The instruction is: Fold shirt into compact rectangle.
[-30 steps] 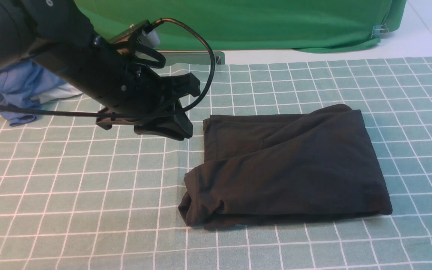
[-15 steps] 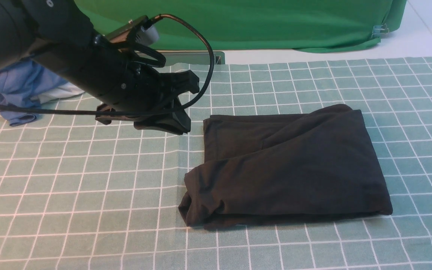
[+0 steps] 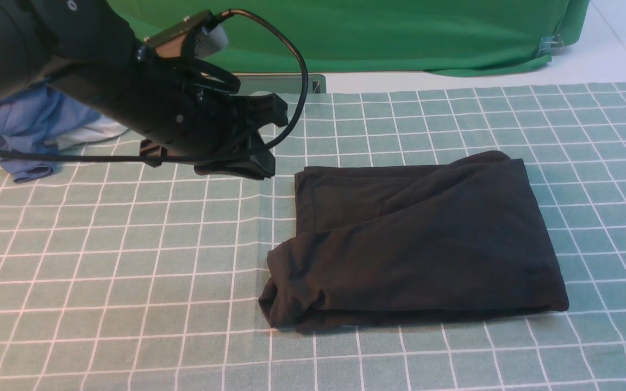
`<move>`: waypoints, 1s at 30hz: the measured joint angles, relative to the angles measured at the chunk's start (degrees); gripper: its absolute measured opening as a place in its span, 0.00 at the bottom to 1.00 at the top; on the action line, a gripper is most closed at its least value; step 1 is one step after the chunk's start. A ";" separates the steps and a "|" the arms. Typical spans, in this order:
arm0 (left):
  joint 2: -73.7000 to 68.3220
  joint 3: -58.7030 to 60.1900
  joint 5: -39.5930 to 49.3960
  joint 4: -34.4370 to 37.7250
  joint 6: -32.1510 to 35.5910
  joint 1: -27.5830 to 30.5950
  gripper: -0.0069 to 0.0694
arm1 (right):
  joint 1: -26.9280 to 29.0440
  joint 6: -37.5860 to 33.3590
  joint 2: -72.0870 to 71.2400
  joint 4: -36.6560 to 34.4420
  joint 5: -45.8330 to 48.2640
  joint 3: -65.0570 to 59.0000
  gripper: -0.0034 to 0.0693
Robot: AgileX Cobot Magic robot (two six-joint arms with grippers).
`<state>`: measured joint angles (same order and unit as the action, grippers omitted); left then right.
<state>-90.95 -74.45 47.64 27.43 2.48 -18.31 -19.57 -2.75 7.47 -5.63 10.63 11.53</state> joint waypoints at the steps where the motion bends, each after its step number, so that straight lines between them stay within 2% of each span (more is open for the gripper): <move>1: 0.00 0.00 -0.46 0.00 0.15 0.00 0.14 | 0.00 0.00 0.00 0.00 -0.05 0.00 0.10; 13: 0.00 0.00 -2.11 -0.12 0.50 0.00 0.14 | 0.05 0.00 -0.33 0.58 -0.72 -1.92 0.14; 15: 0.00 0.00 -2.11 -0.26 0.50 0.00 0.14 | 0.67 0.00 -1.58 3.46 -0.79 -4.12 0.15; 19: 0.00 0.00 -2.17 -1.44 0.50 0.00 0.14 | 4.30 0.02 -3.84 7.50 -0.84 -9.65 0.16; 21: 0.00 0.00 -2.38 -1.90 0.50 0.00 0.14 | 5.65 0.02 -4.48 7.84 -0.45 -10.94 0.17; 28: 0.35 0.00 -1.93 -4.15 0.50 0.00 0.14 | 16.16 0.07 -7.44 8.24 3.14 -11.94 0.20; 30: 1.04 0.00 -1.16 -4.36 0.50 0.00 0.14 | 17.14 0.07 -7.47 8.30 3.21 -11.94 0.20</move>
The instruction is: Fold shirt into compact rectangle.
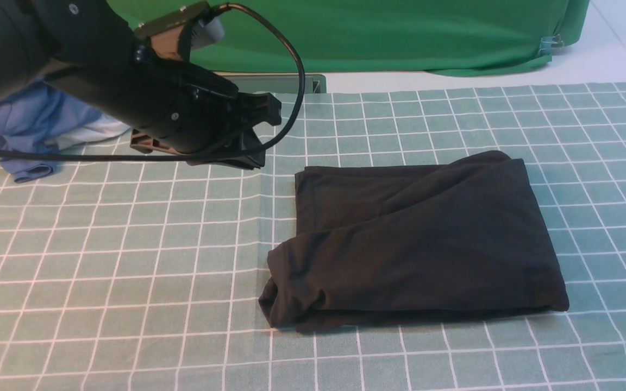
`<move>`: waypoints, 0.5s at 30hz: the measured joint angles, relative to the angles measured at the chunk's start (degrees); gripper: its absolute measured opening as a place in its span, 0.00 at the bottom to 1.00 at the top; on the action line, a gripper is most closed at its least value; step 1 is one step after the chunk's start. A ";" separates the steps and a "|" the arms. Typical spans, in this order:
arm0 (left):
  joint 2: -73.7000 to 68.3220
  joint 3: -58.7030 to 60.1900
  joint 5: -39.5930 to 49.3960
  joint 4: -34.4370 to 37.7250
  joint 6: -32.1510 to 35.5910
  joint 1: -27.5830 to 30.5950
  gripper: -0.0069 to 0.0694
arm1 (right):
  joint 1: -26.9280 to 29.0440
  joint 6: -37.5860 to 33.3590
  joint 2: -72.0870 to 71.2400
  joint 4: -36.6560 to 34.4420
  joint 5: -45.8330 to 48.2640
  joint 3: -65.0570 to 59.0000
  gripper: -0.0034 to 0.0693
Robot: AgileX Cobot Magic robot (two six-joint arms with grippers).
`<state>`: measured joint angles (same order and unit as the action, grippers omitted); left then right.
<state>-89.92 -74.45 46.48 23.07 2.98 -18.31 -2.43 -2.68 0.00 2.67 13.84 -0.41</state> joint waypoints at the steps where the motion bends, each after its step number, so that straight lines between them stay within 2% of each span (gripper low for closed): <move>1: 0.48 0.00 0.50 -0.10 0.00 0.00 0.14 | 0.16 0.00 0.00 0.00 0.00 0.00 0.20; 8: 8.40 3.55 4.75 -0.72 -0.19 0.00 0.14 | 0.55 0.00 0.00 0.11 0.02 0.00 0.23; 15: 24.15 22.52 -4.30 0.59 0.05 0.00 0.14 | 0.55 0.06 0.00 0.11 0.18 0.00 0.24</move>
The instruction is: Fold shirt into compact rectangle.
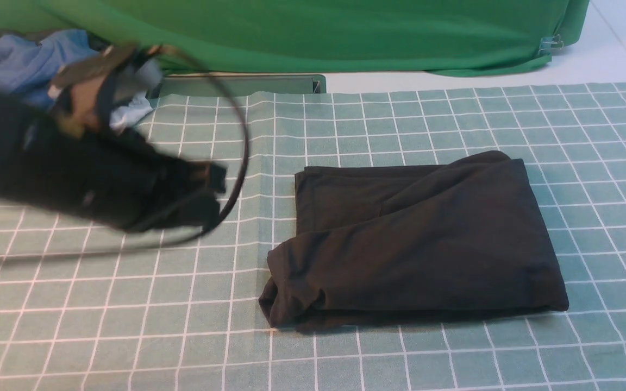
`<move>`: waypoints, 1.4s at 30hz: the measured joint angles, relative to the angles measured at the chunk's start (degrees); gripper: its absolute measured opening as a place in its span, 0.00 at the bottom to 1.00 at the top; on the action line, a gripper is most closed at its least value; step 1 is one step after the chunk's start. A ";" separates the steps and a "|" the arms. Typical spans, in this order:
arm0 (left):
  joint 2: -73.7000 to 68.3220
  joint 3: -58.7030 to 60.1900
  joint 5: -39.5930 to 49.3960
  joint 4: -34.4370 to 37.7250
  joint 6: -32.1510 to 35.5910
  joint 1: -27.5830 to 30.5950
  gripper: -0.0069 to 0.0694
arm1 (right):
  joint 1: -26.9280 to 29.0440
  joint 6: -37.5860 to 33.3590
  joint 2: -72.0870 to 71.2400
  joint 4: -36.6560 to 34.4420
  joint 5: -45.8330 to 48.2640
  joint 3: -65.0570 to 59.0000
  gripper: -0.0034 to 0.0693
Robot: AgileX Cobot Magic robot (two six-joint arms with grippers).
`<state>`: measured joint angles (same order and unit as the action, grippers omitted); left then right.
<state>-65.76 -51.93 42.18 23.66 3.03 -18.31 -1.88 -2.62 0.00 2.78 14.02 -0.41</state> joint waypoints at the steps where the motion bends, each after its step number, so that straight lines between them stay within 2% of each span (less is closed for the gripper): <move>1: 3.05 3.97 -2.24 0.76 0.31 0.00 0.14 | 0.00 0.00 0.00 0.02 0.00 0.00 0.24; 9: 28.26 22.17 -10.76 4.19 0.62 0.00 0.14 | 0.00 0.00 0.00 0.02 0.00 0.00 0.26; 17: 45.29 27.45 -13.41 6.93 0.40 0.00 0.14 | 0.02 0.00 0.00 0.02 0.00 0.00 0.28; 22: 48.02 27.45 -20.04 6.84 0.40 0.00 0.14 | 0.02 0.00 0.00 0.02 0.00 0.00 0.29; 33: 48.00 27.45 -21.56 3.15 1.23 0.00 0.14 | 0.02 0.00 0.00 0.02 0.00 0.00 0.30; 37: 47.87 27.56 -22.37 -1.61 3.58 0.00 0.14 | 0.02 0.00 0.00 0.02 0.00 0.00 0.32; 41: 48.08 30.18 -28.02 -5.30 0.96 0.00 0.14 | 0.02 0.00 0.00 0.02 0.00 0.00 0.32; 42: 49.16 32.47 -30.81 -8.07 -1.06 0.20 0.14 | 0.02 0.00 0.00 0.02 0.00 0.00 0.32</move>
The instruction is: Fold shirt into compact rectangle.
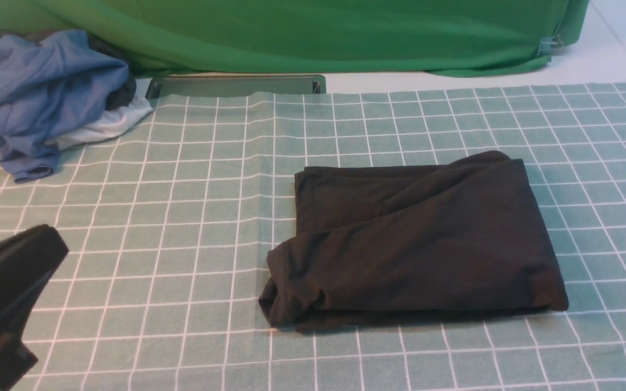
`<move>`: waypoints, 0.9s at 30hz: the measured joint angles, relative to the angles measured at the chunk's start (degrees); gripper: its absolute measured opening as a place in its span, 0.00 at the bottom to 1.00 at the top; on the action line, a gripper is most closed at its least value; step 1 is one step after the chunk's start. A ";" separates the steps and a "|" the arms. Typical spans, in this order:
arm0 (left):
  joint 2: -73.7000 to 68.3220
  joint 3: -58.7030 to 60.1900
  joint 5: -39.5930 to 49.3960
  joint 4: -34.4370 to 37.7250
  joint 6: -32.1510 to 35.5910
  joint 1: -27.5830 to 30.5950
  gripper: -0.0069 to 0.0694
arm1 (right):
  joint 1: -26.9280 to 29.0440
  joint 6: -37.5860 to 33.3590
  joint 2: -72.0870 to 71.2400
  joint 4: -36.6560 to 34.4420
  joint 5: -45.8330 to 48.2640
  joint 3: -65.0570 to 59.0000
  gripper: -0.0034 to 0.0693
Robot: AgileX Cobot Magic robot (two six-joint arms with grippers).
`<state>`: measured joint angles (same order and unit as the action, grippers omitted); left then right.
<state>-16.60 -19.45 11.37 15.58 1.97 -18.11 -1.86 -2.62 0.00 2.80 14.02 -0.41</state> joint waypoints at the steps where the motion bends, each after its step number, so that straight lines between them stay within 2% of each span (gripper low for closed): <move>1: 1.18 1.97 -1.70 -2.01 -1.56 0.49 0.14 | 0.00 0.00 0.00 0.00 0.00 0.00 0.32; 10: 14.83 18.27 -3.49 -13.35 -19.29 11.17 0.14 | 0.00 0.00 0.00 0.00 0.00 0.00 0.35; 17: 16.63 19.72 -0.41 -15.03 -21.35 16.28 0.14 | 0.00 0.00 0.00 0.00 0.02 0.00 0.37; 27: 16.63 19.72 2.85 -15.59 -21.31 16.57 0.14 | 0.00 0.00 0.00 0.00 0.02 0.00 0.37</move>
<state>0.02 0.26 14.22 0.00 -19.34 -1.54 -1.86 -2.62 0.00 2.80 14.05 -0.41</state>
